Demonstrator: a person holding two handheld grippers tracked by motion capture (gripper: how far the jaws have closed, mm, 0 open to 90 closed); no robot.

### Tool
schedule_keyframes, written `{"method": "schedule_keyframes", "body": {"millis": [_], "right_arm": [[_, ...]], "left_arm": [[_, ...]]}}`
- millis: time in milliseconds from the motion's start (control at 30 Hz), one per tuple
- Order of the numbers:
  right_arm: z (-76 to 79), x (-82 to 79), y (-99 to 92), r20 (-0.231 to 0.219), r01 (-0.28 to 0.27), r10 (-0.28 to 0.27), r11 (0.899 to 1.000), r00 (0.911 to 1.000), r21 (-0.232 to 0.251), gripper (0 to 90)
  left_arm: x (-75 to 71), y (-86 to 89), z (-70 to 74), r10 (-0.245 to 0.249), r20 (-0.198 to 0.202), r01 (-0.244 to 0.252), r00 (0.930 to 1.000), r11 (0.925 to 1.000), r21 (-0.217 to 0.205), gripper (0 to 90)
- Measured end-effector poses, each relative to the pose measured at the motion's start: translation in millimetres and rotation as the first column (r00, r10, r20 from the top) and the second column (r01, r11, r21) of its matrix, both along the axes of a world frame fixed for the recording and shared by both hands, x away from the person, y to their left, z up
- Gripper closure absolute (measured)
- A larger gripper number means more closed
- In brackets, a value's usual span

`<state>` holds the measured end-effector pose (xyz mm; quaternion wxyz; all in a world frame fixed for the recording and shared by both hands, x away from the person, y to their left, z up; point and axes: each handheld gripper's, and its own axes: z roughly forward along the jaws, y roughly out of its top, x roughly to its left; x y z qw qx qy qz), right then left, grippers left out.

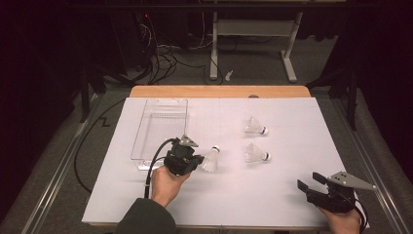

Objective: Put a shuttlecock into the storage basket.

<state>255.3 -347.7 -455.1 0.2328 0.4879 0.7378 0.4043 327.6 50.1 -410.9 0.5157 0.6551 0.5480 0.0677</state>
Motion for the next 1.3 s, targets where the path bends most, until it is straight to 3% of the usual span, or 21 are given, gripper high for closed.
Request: {"method": "schedule_keyframes", "body": {"millis": [533,1300], "right_arm": [[0.2,-0.2,0.3,0.004,-0.002,0.002,1.0,1.0,0.001,33.8],[0.4,-0.2,1.5,0.005,-0.006,0.006,1.0,1.0,0.005,33.7]], "left_arm": [[-1.6,12.8,10.0,0.027,0.022,-0.025,0.9994,0.998,-0.058,89.8],[1.2,37.1,26.2,0.078,0.051,-0.074,0.9956,0.9938,-0.083,89.8]]}}
